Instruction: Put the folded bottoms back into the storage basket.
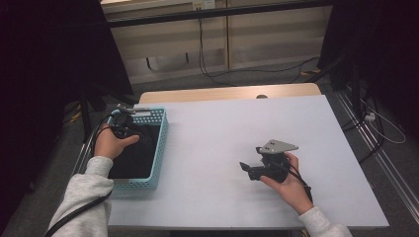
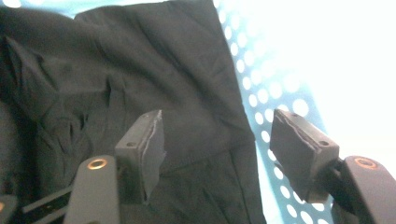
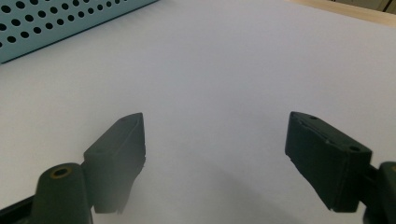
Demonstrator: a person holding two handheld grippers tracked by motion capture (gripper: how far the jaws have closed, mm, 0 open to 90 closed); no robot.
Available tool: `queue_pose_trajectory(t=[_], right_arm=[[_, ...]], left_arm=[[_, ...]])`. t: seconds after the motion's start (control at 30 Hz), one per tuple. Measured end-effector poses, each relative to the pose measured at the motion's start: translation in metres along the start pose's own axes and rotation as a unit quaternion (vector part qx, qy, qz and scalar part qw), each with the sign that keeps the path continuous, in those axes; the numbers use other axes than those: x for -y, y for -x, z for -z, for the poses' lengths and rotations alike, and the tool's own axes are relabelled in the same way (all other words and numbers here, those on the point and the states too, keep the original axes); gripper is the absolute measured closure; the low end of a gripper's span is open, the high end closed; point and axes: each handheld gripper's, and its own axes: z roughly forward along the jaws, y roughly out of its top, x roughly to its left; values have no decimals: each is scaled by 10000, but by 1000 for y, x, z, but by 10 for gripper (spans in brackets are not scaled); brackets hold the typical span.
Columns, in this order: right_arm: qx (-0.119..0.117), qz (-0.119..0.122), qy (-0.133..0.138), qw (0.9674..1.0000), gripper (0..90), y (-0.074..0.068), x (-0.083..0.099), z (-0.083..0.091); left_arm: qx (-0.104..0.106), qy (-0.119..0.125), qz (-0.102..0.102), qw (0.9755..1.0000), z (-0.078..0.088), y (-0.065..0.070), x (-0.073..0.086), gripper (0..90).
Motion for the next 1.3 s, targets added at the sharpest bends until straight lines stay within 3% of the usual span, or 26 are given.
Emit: queue_pose_trajectory(t=[0.73, 1.3], right_arm=[[115, -146, 64, 9998, 195, 9, 11, 25], [67, -119, -44, 9999, 195, 14, 17, 31]], left_arm=[[289, 197, -446, 9984, 20, 41, -15, 274], [550, 196, -764, 9954, 12, 65, -15, 247]])
